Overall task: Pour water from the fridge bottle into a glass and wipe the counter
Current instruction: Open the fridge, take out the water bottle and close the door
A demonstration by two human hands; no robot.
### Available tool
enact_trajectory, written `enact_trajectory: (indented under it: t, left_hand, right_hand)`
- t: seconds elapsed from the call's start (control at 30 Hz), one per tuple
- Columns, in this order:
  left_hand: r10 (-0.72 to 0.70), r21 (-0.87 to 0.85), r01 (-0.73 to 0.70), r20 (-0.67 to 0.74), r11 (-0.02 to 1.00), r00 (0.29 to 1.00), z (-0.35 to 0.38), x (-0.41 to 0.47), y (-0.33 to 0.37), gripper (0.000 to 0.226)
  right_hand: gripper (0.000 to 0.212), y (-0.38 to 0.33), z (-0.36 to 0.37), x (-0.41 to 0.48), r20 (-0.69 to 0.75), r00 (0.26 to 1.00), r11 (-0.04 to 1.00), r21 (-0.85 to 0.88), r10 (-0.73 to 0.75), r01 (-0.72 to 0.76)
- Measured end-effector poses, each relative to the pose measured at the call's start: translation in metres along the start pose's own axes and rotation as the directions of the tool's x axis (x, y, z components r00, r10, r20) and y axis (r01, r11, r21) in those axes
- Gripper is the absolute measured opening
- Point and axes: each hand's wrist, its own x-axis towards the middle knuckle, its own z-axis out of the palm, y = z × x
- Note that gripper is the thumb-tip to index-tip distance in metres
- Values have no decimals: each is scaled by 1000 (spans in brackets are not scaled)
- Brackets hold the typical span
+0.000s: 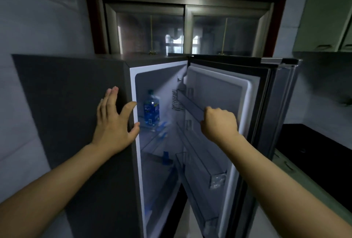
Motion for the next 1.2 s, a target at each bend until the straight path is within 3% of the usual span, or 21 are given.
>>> enact_trajectory:
  t: [0.2,0.33,0.43,0.57,0.7,0.8,0.9,1.1,1.2]
  left_hand:
    - [127,-52,-132,-86,990,988,14,-2,66,43]
    - [144,-148,-150,-45,978,988,36,10,119,36]
    - [135,-302,-101,94,948,986,59,28,150,39]
    - [3,-444,151,326,883,945,106,45,165,48]
    - [-224,-412,451,491,792,842,169,47,146,38]
    - [-434,-383,627,480,678,762,214,54,123,25]
    - [-593,-376,736,436,563,677,257,70,98,35]
    - [-729,-429,791,347,436,590,332,92,70,45]
    - [-770,-481,768,256,423,584,358,100,61,50]
  right_hand:
    - [21,49,2,0,12,998,998,35,-55,55]
    - [20,92,7,0,14,997,996,49,-82,81]
    - [25,124,8,2,25,995,993,72,-92,90]
    - [27,152,13,5,23,996,996,35,-81,80]
    - [25,159,23,17,46,998,991,-119,-52,57]
    - [16,153,34,39,81,996,986,-162,-27,40]
    - [22,143,49,68,115,992,993,-100,-46,58]
    - [27,121,80,125,122,986,992,-46,-114,120]
    - [28,121,95,142,110,989,994,-29,-100,104]
